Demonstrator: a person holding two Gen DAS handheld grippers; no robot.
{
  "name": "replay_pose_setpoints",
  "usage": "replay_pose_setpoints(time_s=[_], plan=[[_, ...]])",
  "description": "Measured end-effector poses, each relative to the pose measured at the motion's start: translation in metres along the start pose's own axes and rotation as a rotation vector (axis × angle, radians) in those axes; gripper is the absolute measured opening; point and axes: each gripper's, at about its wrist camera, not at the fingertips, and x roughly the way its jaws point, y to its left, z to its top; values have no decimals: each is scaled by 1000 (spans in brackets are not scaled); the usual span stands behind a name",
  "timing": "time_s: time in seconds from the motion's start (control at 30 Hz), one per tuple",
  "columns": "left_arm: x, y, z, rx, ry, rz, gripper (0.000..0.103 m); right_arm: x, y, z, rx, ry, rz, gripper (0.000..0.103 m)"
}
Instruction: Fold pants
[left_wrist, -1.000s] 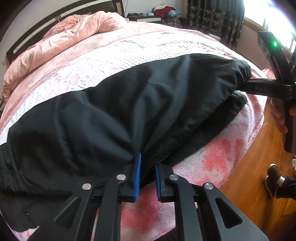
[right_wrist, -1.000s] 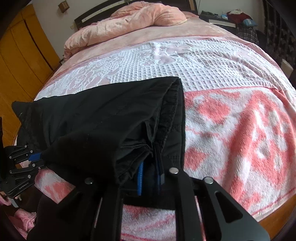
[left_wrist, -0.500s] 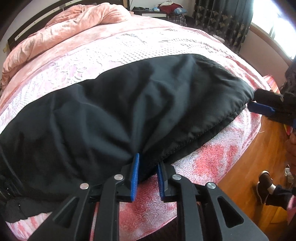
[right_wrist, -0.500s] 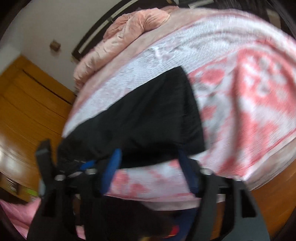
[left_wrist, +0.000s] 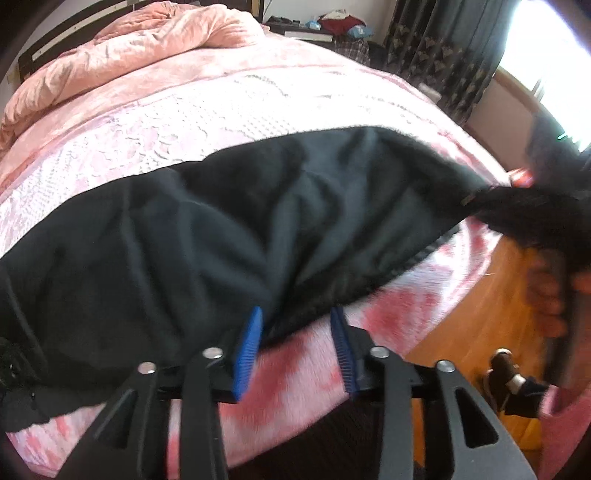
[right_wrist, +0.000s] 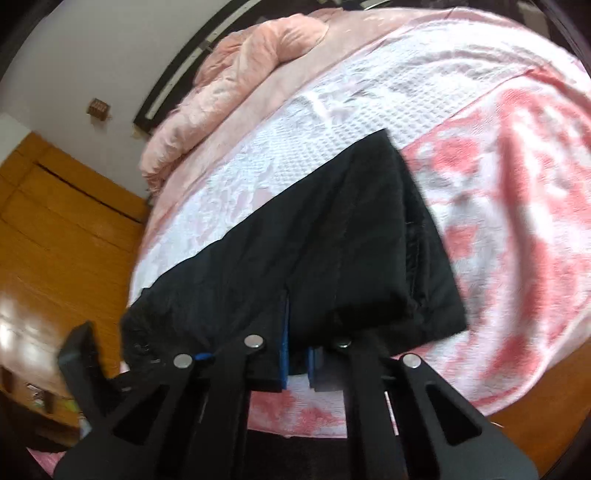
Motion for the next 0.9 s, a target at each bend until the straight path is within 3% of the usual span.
replay_pose_setpoints(time_s=[0.13,0.23,0.3,0.4,0.63,0.7,0.8,0.9], plan=[[-32,36,-17,-96,-6,-29,44,30,-24,-11,82,107,-97,6],[-55,87,-39,-225,-22,45,44,27,-28,-15,122,86,-76,11],[-64,112,-53,-282,-23,97,44,22,-24,-14,143,75,-68,34],[-71,146,-74,-378,-17,128,44,15,-8,-17,132,72,-101,41],[-72,194,-83,-568,-25,-9,43,3,20,-56,118,55,-261,41],[-64,206,-82,-599,-11,-34,42,1,33,-66,78,54,-227,41],[-52,214,-78,-621,6,-59,42,15,71,-73,-9,84,-107,41],[-36,222,-77,-689,26,-153,42,36,103,-73,-66,126,-33,41]])
